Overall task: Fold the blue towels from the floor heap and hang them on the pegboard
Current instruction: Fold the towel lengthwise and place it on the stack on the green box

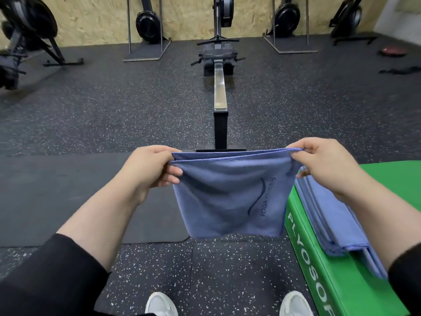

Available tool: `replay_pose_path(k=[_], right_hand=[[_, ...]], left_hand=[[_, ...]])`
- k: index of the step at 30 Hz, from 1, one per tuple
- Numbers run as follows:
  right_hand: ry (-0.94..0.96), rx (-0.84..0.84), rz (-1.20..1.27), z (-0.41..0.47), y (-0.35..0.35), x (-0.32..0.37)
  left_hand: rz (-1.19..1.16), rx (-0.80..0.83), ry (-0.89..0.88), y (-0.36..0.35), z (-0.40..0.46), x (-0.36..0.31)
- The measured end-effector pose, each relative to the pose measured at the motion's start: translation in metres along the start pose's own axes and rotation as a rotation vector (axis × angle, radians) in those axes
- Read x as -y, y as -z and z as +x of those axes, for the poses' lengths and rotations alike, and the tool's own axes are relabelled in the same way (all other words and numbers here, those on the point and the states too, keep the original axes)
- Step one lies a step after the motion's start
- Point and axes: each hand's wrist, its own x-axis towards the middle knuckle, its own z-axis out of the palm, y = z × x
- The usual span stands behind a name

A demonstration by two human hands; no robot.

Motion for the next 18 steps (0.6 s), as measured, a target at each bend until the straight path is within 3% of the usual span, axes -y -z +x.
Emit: replay_pose_path(k=[5,9,14,18], right_hand=[[-0.038,0.002,0.249,-0.006,0.001,0.004],[-0.043,0.007,0.266,-0.012,0.001,0.009],[-0.032,-0.019,0.381,-0.018,0.004,0.019],[-0.020,-0.017,0.407,-0.025,0.011,0.030]], left_hand=[[0.148,-0.048,-0.079,0.008,-0.010,0.000],[0.205,-0.010,-0.045,0.013,-0.018,0.000],[-0.002,0.137,-0.114,0.022,-0.029,-0.006],[0.318,0.109,-0.319,0.036,-0.030,-0.002]])
